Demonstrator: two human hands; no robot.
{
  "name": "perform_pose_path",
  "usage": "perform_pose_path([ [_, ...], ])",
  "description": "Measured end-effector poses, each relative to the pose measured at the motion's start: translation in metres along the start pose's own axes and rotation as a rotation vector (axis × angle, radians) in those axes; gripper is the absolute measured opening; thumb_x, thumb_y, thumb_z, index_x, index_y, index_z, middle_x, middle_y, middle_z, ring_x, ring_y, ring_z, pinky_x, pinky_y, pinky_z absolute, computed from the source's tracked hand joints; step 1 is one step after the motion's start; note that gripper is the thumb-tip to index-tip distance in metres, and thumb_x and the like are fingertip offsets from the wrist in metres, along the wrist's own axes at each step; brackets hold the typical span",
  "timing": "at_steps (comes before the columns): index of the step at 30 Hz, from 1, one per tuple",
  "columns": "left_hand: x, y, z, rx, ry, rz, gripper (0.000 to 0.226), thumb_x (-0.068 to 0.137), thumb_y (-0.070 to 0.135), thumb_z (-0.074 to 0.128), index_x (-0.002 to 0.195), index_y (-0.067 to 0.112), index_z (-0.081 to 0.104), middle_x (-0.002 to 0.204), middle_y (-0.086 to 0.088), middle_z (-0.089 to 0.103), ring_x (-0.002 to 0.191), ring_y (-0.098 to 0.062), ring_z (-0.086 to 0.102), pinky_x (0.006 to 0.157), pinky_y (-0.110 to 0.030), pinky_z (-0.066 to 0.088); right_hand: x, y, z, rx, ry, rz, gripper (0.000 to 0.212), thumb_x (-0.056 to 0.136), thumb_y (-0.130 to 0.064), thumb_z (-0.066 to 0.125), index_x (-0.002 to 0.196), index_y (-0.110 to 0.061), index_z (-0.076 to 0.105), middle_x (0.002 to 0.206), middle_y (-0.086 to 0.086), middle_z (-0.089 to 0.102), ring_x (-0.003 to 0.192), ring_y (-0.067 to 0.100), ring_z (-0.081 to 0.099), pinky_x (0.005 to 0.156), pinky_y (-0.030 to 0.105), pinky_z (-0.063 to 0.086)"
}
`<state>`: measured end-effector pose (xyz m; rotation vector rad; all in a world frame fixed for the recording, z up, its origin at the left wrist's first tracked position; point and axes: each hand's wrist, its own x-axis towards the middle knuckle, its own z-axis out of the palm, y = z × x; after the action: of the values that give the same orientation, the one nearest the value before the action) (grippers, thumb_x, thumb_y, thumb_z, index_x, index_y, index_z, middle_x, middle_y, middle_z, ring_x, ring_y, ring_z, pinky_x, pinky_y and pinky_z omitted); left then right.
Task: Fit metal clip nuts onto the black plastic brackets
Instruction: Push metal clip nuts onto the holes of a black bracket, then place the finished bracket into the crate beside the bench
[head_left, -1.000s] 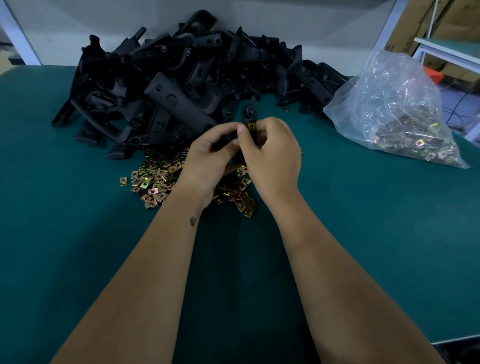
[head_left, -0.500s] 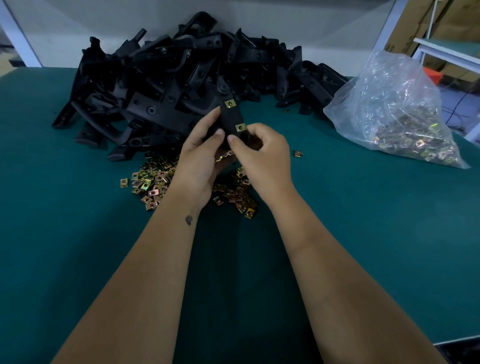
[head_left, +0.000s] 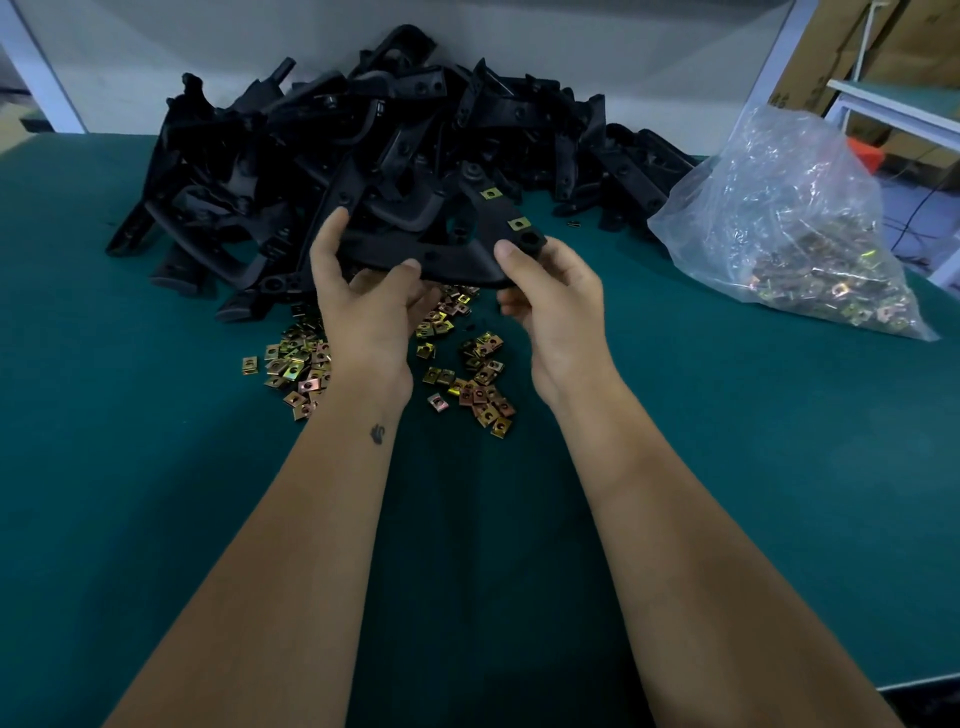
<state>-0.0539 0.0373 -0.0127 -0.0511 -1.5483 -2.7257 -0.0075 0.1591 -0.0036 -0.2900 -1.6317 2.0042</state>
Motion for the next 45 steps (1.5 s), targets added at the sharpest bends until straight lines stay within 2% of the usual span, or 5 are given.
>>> perform_pose_path([
  [8,0.001,-0.005,0.003,-0.077,0.038,0.001,0.104,0.087,-0.005,0.066,0.156,0.036,0.0,0.068,0.001,0.06,0.062,-0.013,0.063,0.071,-0.029,0.058,-0.001,0.008,0.004,-0.124,0.032,0.068,0.014,0.09,-0.011,0.068,0.08,-0.02,0.067,0.062,-0.016,0.062,0.054,0.002,0.053,0.052,0.016,0.045],
  [14,-0.003,0.002,0.007,0.006,-0.024,-0.085,0.004,0.094,0.012,0.064,0.098,0.014,0.065,0.078,0.002,0.069,0.064,-0.016,0.065,0.063,-0.025,0.055,-0.003,0.004,0.0,-0.016,0.055,0.094,0.009,0.09,-0.012,0.068,0.085,-0.019,0.068,0.073,-0.004,0.067,0.051,0.009,0.054,0.047,0.02,0.045],
  [23,-0.05,-0.009,0.078,-0.01,-0.031,-0.185,0.008,0.095,0.016,0.062,0.096,0.023,0.067,0.086,0.002,0.066,0.057,-0.006,0.064,0.055,-0.021,0.052,-0.017,-0.026,-0.041,0.402,0.276,0.148,0.008,0.089,-0.012,0.068,0.085,-0.018,0.067,0.074,-0.002,0.063,0.053,0.008,0.051,0.054,0.019,0.046],
  [39,-0.339,-0.102,0.231,0.141,-0.731,-0.591,0.01,0.092,0.007,0.062,0.097,0.015,0.058,0.082,-0.002,0.064,0.061,-0.01,0.059,0.056,-0.02,0.048,-0.198,-0.104,-0.292,0.406,1.297,-0.373,0.018,0.085,0.006,0.059,0.083,-0.011,0.066,0.075,0.007,0.071,0.067,0.025,0.066,0.062,0.035,0.052],
  [45,-0.398,-0.146,0.205,0.405,-1.037,-0.949,0.006,0.091,0.022,0.068,0.09,0.02,0.062,0.073,0.002,0.069,0.052,-0.006,0.062,0.05,-0.021,0.044,-0.287,-0.077,-0.351,0.351,1.607,-0.158,0.015,0.083,0.001,0.061,0.078,-0.013,0.06,0.068,0.001,0.064,0.054,0.015,0.061,0.05,0.025,0.047],
])
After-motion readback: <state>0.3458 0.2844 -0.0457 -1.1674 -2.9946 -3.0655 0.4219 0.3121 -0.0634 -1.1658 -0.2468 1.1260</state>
